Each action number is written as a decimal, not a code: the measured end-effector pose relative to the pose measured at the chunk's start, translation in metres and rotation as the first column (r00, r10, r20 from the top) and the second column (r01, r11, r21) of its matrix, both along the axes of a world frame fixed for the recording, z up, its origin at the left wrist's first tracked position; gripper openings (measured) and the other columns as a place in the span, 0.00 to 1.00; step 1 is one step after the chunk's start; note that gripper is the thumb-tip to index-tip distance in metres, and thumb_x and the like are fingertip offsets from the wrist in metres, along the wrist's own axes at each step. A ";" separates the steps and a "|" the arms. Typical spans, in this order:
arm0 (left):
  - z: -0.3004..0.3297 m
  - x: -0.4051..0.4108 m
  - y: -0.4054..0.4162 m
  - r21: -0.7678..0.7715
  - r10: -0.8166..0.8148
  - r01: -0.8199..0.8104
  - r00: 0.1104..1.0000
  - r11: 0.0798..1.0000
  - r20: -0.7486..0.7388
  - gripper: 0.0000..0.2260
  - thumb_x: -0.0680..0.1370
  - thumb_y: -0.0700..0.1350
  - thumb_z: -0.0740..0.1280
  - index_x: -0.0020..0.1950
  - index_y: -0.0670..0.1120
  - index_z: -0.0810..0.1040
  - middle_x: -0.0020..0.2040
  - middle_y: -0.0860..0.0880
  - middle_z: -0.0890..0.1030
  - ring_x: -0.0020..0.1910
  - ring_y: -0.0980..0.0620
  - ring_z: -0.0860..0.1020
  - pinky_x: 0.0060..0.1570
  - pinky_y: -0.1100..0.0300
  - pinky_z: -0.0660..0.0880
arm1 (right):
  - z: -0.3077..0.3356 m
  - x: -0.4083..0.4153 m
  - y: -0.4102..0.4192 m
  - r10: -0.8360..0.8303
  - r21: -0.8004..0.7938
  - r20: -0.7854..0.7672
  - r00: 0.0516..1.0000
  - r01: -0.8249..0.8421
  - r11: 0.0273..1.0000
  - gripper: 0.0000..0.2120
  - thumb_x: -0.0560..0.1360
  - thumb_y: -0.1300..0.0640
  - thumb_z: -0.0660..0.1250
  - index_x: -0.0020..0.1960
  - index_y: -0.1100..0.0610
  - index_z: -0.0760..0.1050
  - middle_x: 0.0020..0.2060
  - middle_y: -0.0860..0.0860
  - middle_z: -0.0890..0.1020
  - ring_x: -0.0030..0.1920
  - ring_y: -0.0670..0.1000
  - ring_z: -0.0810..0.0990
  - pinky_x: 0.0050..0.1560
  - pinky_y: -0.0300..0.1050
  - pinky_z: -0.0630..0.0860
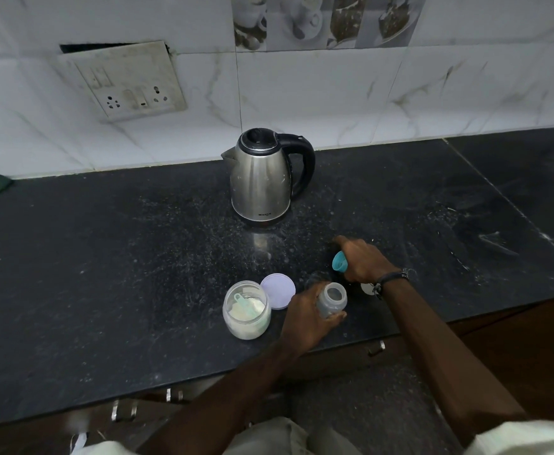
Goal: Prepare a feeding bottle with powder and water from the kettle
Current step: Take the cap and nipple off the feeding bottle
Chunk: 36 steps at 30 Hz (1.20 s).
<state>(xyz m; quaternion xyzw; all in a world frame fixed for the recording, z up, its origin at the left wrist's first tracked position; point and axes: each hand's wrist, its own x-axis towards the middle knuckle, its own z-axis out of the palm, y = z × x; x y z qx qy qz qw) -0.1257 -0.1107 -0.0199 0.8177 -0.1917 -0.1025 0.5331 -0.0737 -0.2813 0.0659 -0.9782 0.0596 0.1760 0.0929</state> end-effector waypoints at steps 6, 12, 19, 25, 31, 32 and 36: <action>0.002 0.004 0.001 -0.010 -0.022 0.022 0.999 1.000 -0.029 0.29 0.67 0.52 0.81 0.65 0.48 0.77 0.61 0.52 0.82 0.59 0.57 0.79 0.62 0.55 0.76 | 0.017 -0.003 -0.010 -0.001 0.044 0.057 0.998 -0.002 0.999 0.42 0.68 0.56 0.76 0.76 0.56 0.59 0.69 0.56 0.71 0.69 0.57 0.69 0.67 0.54 0.71; 0.004 0.005 0.004 0.003 -0.061 0.062 0.996 0.998 -0.067 0.41 0.63 0.56 0.82 0.72 0.47 0.71 0.68 0.51 0.78 0.66 0.55 0.75 0.67 0.53 0.73 | 0.045 -0.010 -0.008 -0.030 0.065 0.134 0.991 0.021 0.998 0.41 0.69 0.58 0.76 0.76 0.54 0.59 0.70 0.57 0.70 0.69 0.57 0.70 0.65 0.51 0.72; 0.018 -0.007 0.018 -0.081 -0.033 0.032 0.999 0.996 -0.015 0.57 0.59 0.66 0.81 0.80 0.56 0.52 0.78 0.51 0.65 0.76 0.53 0.64 0.73 0.47 0.66 | 0.083 -0.014 0.014 -0.012 0.179 0.363 0.932 -0.057 0.982 0.25 0.73 0.50 0.73 0.67 0.54 0.72 0.64 0.53 0.78 0.63 0.52 0.76 0.62 0.53 0.75; 0.070 -0.028 0.060 -0.195 0.130 -0.063 0.926 0.979 0.354 0.55 0.63 0.54 0.83 0.78 0.36 0.55 0.80 0.43 0.60 0.79 0.43 0.56 0.77 0.50 0.57 | 0.086 -0.009 0.059 0.092 0.310 0.531 0.842 -0.294 0.904 0.06 0.75 0.52 0.68 0.46 0.54 0.82 0.49 0.51 0.83 0.50 0.50 0.81 0.52 0.54 0.78; 0.070 -0.025 0.119 -0.240 0.351 -0.278 0.867 0.930 0.355 0.59 0.61 0.57 0.81 0.79 0.34 0.52 0.80 0.41 0.57 0.79 0.39 0.56 0.76 0.47 0.59 | 0.070 -0.011 0.108 0.375 0.243 0.421 0.826 -0.501 0.830 0.08 0.73 0.57 0.68 0.49 0.51 0.84 0.64 0.56 0.77 0.66 0.52 0.74 0.59 0.54 0.75; 0.066 -0.024 0.126 -0.232 0.373 -0.308 0.866 0.923 0.333 0.60 0.60 0.58 0.81 0.79 0.35 0.52 0.80 0.42 0.57 0.79 0.42 0.56 0.77 0.50 0.58 | 0.070 -0.012 0.115 0.429 0.228 0.388 0.816 -0.536 0.813 0.09 0.73 0.58 0.68 0.50 0.51 0.84 0.66 0.57 0.75 0.68 0.53 0.71 0.61 0.54 0.73; 0.037 -0.023 0.146 -0.178 0.394 -0.363 0.899 0.915 0.193 0.65 0.55 0.63 0.81 0.81 0.40 0.50 0.81 0.48 0.55 0.80 0.52 0.56 0.76 0.62 0.55 | 0.061 -0.010 0.148 0.653 0.045 0.203 0.730 -0.673 0.738 0.14 0.73 0.58 0.67 0.55 0.47 0.83 0.68 0.58 0.72 0.67 0.59 0.70 0.62 0.55 0.71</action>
